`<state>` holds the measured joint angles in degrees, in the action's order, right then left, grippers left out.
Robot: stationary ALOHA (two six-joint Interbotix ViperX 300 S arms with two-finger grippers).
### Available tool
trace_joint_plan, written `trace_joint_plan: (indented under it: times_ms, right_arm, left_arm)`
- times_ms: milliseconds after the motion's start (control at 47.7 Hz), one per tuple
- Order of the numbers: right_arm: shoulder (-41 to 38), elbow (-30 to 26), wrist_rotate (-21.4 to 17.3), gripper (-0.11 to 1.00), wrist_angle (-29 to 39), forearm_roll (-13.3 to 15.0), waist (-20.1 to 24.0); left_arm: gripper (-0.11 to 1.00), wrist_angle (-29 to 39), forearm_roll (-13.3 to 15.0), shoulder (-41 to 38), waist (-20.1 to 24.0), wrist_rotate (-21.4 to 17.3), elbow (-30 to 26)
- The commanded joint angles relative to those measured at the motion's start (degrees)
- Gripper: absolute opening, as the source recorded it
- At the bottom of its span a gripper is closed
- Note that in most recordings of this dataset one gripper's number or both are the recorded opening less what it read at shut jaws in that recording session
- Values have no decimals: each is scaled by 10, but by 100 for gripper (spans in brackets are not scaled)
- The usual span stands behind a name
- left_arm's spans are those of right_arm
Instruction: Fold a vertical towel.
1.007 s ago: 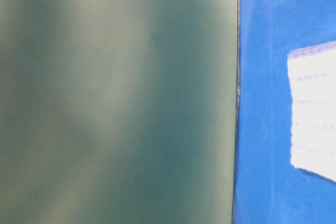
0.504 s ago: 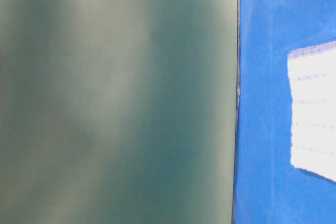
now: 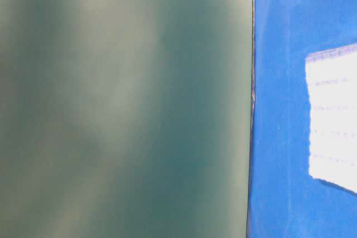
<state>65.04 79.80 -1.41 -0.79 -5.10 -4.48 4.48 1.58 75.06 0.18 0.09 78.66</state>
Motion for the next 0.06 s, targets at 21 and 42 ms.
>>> trace_joint_plan:
  times_ms: [21,42]
  right_arm:
    - [-4,-16,0,56,-2,0,1]
    - [-4,-17,0,56,-2,0,1]
  left_arm:
    - [72,-4,1,-7,2,0,-5]
    - [72,-4,1,-7,2,1,-6]
